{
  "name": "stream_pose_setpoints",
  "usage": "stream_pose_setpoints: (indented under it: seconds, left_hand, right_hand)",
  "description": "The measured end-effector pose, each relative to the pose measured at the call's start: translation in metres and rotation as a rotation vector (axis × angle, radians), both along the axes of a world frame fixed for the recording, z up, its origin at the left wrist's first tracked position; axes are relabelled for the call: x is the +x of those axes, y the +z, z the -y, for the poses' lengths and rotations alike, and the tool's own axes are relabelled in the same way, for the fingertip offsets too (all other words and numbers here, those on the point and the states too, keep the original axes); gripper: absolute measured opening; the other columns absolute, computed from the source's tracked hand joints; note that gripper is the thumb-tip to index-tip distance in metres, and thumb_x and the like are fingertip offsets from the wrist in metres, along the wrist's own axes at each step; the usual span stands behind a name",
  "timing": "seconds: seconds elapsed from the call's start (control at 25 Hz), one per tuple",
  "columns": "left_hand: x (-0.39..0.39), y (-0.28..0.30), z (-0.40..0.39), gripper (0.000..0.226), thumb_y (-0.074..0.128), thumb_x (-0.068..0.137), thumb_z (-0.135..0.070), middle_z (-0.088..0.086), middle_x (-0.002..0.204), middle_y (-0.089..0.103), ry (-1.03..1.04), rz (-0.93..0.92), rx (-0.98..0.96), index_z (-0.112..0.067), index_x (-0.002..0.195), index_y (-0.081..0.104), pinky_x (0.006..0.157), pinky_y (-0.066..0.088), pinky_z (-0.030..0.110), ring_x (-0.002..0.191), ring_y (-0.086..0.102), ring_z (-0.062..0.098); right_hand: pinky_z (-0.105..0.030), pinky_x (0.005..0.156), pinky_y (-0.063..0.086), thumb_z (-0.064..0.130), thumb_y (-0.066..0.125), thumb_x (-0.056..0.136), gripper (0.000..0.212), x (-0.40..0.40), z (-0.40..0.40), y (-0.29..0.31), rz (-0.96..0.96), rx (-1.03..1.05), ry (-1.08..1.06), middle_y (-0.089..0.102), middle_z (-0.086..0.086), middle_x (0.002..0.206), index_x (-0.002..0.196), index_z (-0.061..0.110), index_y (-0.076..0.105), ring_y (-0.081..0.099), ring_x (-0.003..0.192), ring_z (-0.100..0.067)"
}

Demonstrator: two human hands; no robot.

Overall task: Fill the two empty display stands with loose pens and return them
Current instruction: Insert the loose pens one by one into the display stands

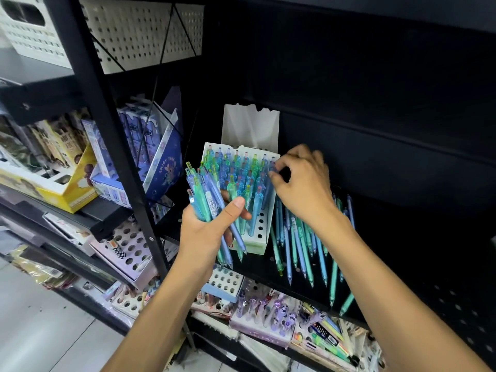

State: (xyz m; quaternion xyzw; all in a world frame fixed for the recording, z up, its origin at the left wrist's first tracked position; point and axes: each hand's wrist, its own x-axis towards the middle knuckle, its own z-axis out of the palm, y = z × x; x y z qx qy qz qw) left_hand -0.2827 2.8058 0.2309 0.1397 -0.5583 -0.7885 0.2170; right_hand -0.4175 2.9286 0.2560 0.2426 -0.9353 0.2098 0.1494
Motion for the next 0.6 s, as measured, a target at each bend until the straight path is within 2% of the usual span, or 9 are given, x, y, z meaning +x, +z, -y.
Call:
stream_pose_setpoints:
  seconds: [0.12, 0.2, 0.24, 0.28, 0.32, 0.4, 0.44, 0.48, 0.6]
  left_hand:
    - [-0.001, -0.002, -0.002, 0.018, 0.068, 0.088, -0.012, 0.003, 0.064, 0.071, 0.002, -0.014, -0.002, -0.018, 0.089, 0.052, 0.043, 0.04, 0.019, 0.053, 0.06, 0.008]
    - [-0.002, -0.002, -0.002, 0.015, 0.071, 0.084, -0.016, 0.005, 0.065, 0.071, -0.014, -0.026, -0.019, -0.016, 0.089, 0.056, 0.043, 0.04, 0.02, 0.055, 0.062, 0.011]
    - [-0.003, -0.003, -0.002, 0.016, 0.071, 0.081, -0.019, 0.006, 0.065, 0.071, -0.026, -0.03, -0.03, -0.014, 0.089, 0.057, 0.042, 0.04, 0.02, 0.055, 0.062, 0.011]
    - [-0.004, -0.003, -0.004, 0.019, 0.071, 0.079, -0.02, 0.006, 0.065, 0.071, -0.039, -0.033, -0.038, -0.012, 0.089, 0.058, 0.042, 0.041, 0.02, 0.054, 0.063, 0.011]
    - [-0.005, -0.003, -0.005, 0.02, 0.071, 0.077, -0.021, 0.005, 0.064, 0.071, -0.051, -0.04, -0.045, -0.012, 0.09, 0.059, 0.041, 0.041, 0.019, 0.054, 0.064, 0.011]
    - [-0.006, -0.001, -0.008, 0.019, 0.07, 0.074, -0.02, 0.005, 0.062, 0.07, -0.064, -0.054, -0.051, -0.011, 0.089, 0.061, 0.041, 0.041, 0.019, 0.053, 0.064, 0.01]
    - [-0.008, -0.001, -0.01, 0.019, 0.07, 0.074, -0.019, 0.006, 0.063, 0.071, -0.065, -0.057, -0.054, -0.011, 0.089, 0.063, 0.041, 0.041, 0.019, 0.052, 0.064, 0.01]
    - [-0.009, -0.001, -0.011, 0.019, 0.071, 0.075, -0.019, 0.007, 0.065, 0.072, -0.063, -0.058, -0.062, -0.01, 0.089, 0.064, 0.041, 0.042, 0.02, 0.051, 0.063, 0.011]
    - [-0.01, -0.003, -0.011, 0.007, 0.073, 0.077, -0.021, 0.003, 0.072, 0.074, -0.016, -0.05, -0.069, -0.017, 0.08, 0.068, 0.044, 0.043, 0.023, 0.051, 0.055, 0.012]
  right_hand:
    - [-0.037, 0.091, 0.041, 0.032, 0.064, 0.092, 0.014, 0.0, 0.002, 0.007, 0.014, 0.015, -0.017, 0.053, 0.002, 0.118, 0.098, 0.019, 0.066, 0.046, 0.111, -0.022]
    - [-0.032, 0.082, 0.045, 0.032, 0.065, 0.091, 0.015, 0.011, 0.0, 0.009, -0.057, -0.243, 0.022, 0.057, 0.004, 0.109, 0.099, 0.018, 0.067, 0.053, 0.098, -0.014]
    - [-0.028, 0.078, 0.046, 0.029, 0.066, 0.092, 0.012, 0.018, -0.002, 0.011, 0.007, -0.41, 0.123, 0.061, 0.006, 0.102, 0.098, 0.019, 0.07, 0.056, 0.09, -0.009]
    - [-0.025, 0.078, 0.049, 0.025, 0.066, 0.093, 0.01, 0.024, -0.005, 0.013, 0.183, -0.534, 0.28, 0.065, 0.007, 0.096, 0.098, 0.018, 0.072, 0.06, 0.086, -0.006]
    - [-0.025, 0.079, 0.052, 0.021, 0.067, 0.093, 0.011, 0.031, -0.007, 0.014, 0.384, -0.599, 0.432, 0.069, 0.005, 0.094, 0.099, 0.016, 0.074, 0.064, 0.085, -0.01]
    - [-0.03, 0.075, 0.056, 0.011, 0.069, 0.09, 0.011, 0.04, -0.011, 0.014, 0.567, -0.643, 0.606, 0.069, -0.006, 0.089, 0.096, 0.004, 0.075, 0.065, 0.079, -0.032]
    - [-0.031, 0.072, 0.055, 0.008, 0.07, 0.089, 0.008, 0.041, -0.012, 0.015, 0.58, -0.662, 0.617, 0.069, -0.007, 0.086, 0.093, 0.003, 0.074, 0.064, 0.076, -0.037]
    - [-0.029, 0.071, 0.055, 0.009, 0.07, 0.089, 0.006, 0.041, -0.012, 0.017, 0.556, -0.673, 0.582, 0.069, -0.004, 0.085, 0.091, 0.006, 0.074, 0.065, 0.075, -0.033]
    - [-0.024, 0.064, 0.053, 0.012, 0.064, 0.093, 0.008, 0.038, -0.017, 0.024, 0.512, -0.878, 0.398, 0.074, -0.002, 0.088, 0.092, 0.016, 0.071, 0.065, 0.073, -0.01]
